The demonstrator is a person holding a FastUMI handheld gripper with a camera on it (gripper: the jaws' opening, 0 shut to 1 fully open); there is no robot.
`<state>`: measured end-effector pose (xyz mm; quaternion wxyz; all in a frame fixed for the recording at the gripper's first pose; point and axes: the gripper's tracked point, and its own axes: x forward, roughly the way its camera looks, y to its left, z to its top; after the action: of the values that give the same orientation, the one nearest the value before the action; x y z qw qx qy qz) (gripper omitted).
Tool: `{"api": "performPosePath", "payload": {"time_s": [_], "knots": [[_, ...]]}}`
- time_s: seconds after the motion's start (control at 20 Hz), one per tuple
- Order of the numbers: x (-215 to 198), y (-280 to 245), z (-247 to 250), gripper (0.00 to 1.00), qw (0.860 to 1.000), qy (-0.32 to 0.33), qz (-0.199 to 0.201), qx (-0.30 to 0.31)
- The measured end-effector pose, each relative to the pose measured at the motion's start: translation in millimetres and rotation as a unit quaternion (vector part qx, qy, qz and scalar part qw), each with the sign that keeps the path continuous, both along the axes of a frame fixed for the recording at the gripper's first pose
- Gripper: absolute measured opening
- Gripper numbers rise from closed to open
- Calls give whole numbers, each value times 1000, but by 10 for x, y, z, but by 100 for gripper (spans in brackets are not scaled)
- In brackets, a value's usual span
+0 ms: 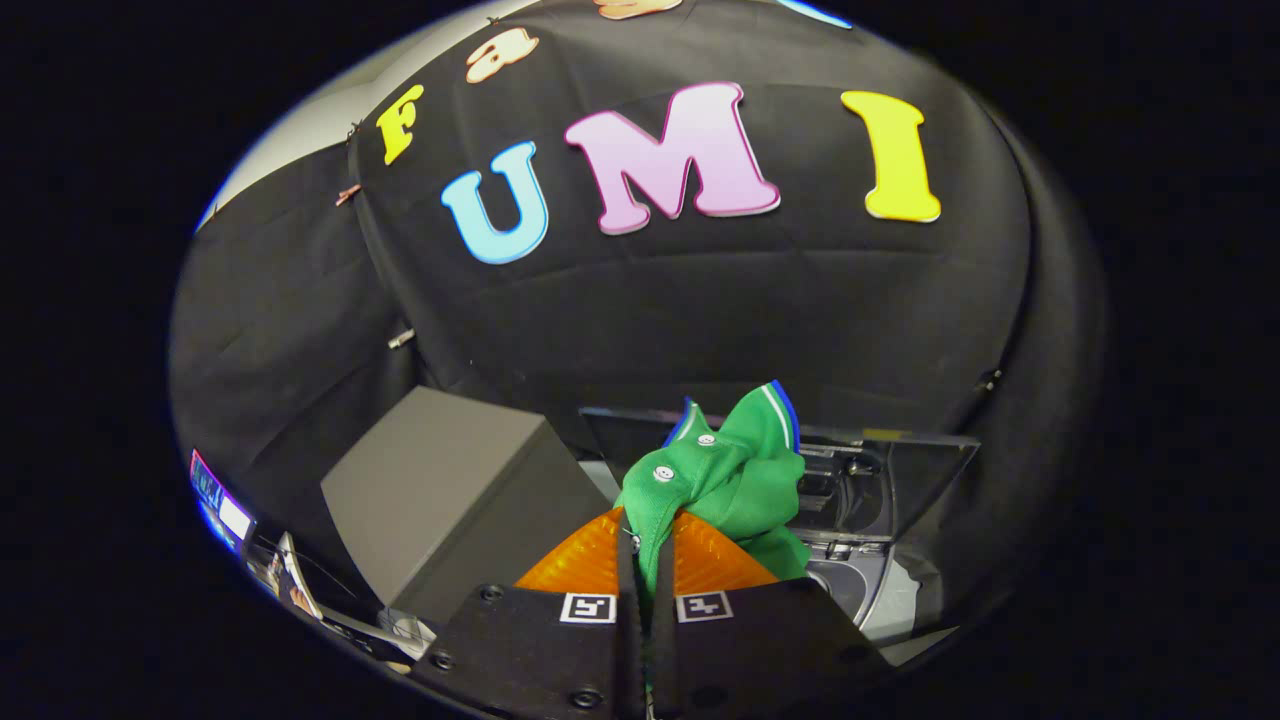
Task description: Put the clothes into the washing machine and then close the washing machine lid.
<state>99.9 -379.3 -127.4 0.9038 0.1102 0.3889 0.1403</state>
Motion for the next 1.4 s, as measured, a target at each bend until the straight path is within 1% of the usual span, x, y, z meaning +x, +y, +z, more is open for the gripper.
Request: {"api": "performPosePath", "payload": {"time_s": [0.05,0.25,0.3,0.4,0.5,0.55,0.65,0.75,0.85,0.95,1.15,1.2,1.25,1.35,1.4], "knots": [[-23,-11,-205,7,1000,10,7,-3],[-135,-100,-1001,8,998,49,6,-27],[-171,-133,-1171,8,998,60,-2,-28],[-225,-51,-1469,8,996,84,-23,-2],[-322,-162,-1800,8,990,122,-62,-16],[-352,-230,-1965,8,988,134,-73,-28],[-410,-261,-2337,8,985,146,-70,-58],[-517,-244,-2636,8,982,162,-55,-83],[-626,-269,-2813,8,976,179,-52,-109],[-682,-269,-2863,8,971,193,-62,-126],[-744,-256,-2934,9,966,211,-80,-123],[-733,-258,-2955,14,966,208,-80,-127],[-710,-284,-2955,15,968,196,-80,-131],[-530,-234,-2814,56,977,148,-77,-133],[-466,-232,-2710,77,979,126,-75,-145]]}}
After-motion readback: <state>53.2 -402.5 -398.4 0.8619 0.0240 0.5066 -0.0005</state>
